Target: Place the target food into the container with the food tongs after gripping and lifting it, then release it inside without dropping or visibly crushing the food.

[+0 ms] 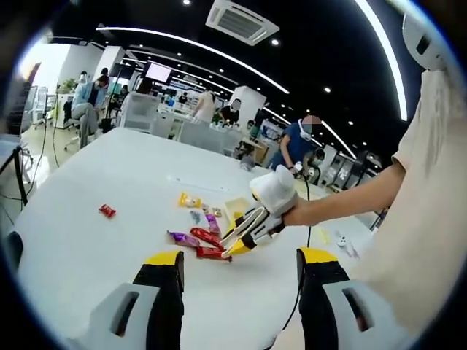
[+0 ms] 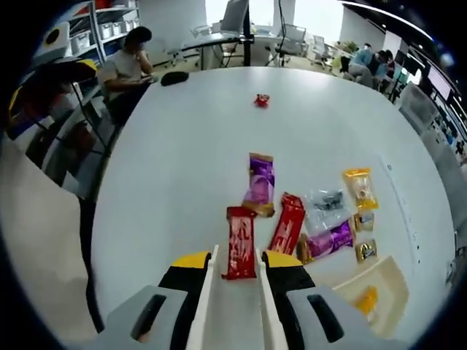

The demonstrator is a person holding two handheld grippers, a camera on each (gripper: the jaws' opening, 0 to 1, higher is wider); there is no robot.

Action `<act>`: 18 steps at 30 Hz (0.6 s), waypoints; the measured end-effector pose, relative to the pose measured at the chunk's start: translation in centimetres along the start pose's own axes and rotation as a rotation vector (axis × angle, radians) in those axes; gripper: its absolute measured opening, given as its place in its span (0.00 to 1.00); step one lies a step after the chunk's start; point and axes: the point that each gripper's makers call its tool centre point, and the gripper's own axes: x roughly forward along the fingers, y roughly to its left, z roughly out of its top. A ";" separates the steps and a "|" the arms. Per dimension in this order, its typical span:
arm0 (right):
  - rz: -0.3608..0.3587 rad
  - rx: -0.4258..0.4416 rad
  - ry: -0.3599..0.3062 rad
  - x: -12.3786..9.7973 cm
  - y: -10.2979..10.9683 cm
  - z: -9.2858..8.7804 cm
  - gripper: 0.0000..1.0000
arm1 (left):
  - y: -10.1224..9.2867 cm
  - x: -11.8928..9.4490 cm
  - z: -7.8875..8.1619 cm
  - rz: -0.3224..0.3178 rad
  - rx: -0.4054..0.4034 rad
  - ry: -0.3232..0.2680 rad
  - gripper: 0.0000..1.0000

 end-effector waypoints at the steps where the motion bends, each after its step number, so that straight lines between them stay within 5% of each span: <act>1: 0.001 0.001 0.002 0.0 0.0 0.0 0.28 | 0.0 0.0 0.0 0.002 -0.001 -0.001 0.62; 18: 0.013 -0.020 -0.001 1.0 -0.2 0.6 0.28 | 0.4 -0.2 -0.4 0.018 -0.015 0.010 0.61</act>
